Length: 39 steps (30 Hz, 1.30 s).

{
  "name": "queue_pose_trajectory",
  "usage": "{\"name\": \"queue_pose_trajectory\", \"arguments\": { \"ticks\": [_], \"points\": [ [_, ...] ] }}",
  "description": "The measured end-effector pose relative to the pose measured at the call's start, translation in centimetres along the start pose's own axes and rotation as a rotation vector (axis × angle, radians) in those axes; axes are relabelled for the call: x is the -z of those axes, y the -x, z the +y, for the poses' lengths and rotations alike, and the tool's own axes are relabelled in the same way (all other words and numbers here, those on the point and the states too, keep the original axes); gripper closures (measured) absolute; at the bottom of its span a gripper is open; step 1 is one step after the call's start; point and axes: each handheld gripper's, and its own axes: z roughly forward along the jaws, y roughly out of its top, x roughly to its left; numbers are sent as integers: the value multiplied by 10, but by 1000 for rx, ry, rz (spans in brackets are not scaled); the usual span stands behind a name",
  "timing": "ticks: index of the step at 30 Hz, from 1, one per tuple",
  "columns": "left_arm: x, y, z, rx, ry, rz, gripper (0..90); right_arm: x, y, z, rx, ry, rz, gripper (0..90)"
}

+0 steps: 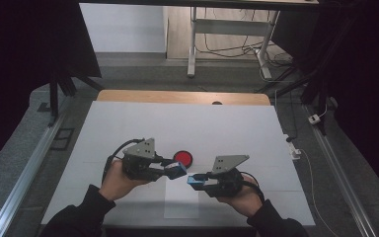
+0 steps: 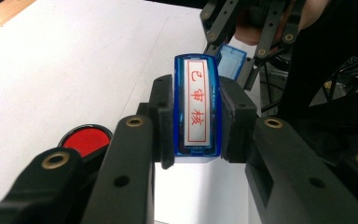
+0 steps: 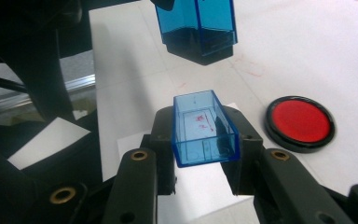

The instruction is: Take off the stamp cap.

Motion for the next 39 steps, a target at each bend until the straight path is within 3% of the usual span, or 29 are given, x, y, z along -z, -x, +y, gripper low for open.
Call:
{"name": "queue_pose_trajectory", "arguments": {
  "ticks": [10, 17, 29, 39],
  "points": [
    [-2, 0, 0, 13, -21, 6, 696, 17, -3, -9, -37, 6, -80, 683],
    [-4, 0, 0, 18, -40, 4, 696, 32, -5, -17, -22, 25, -152, 682],
    [-4, -1, 1, 12, -50, 24, 695, 65, -4, -42, -140, 55, -279, 682],
    [-4, 0, 1, 14, -42, 33, 695, 88, -1, -63, -229, 48, -344, 682]
  ]
}}
